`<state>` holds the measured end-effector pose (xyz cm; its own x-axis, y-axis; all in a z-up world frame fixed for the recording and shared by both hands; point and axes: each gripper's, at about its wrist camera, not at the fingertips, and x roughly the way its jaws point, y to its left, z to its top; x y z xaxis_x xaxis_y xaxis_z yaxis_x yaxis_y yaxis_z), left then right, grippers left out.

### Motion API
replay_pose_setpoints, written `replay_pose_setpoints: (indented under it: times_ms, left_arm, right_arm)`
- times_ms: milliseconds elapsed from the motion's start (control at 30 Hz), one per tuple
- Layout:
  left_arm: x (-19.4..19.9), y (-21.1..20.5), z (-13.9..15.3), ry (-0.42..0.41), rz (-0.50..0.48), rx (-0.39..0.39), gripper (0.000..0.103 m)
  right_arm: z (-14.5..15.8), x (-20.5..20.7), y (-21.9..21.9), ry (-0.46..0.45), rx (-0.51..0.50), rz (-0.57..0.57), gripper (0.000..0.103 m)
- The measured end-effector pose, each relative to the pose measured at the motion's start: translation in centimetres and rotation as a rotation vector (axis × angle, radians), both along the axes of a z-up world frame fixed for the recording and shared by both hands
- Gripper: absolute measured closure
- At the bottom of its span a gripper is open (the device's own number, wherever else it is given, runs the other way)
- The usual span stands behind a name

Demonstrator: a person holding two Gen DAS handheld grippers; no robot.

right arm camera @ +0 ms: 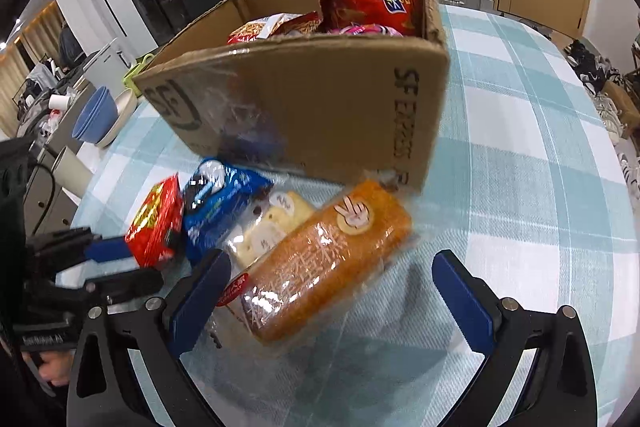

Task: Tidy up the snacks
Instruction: 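Grasp the red Oreo pack with the left tool while the right tool grasps the orange cake bag, then lift both held packets and carry them over the cardboard box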

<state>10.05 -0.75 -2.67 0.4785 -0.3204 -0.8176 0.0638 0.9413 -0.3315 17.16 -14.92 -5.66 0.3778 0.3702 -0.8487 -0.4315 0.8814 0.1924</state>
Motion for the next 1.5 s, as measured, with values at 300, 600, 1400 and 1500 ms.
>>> replay_pose_setpoints:
  times_ms: [300,600,1400,1500]
  left_arm:
    - [0.4,0.4,-0.3,0.014,0.019,-0.041,0.051]
    - [1.6,1.6,-0.5,0.033,0.062,-0.094,0.050]
    - [0.5,1.9,1.2,-0.057,0.100,-0.065,0.064]
    - [0.0,1.8,2.1,-0.086,0.098,-0.053,0.064]
  right_arm:
    - [0.1,-0.7,-1.6,0.018,0.083,-0.005,0.033]
    - [0.4,-2.0,-2.0,-0.020,0.108,0.016,0.061]
    - [2.5,-4.0,-1.8,-0.115,0.157,0.087,0.066]
    - [3.3,-4.1,-2.1,-0.139,0.172,0.086,0.066]
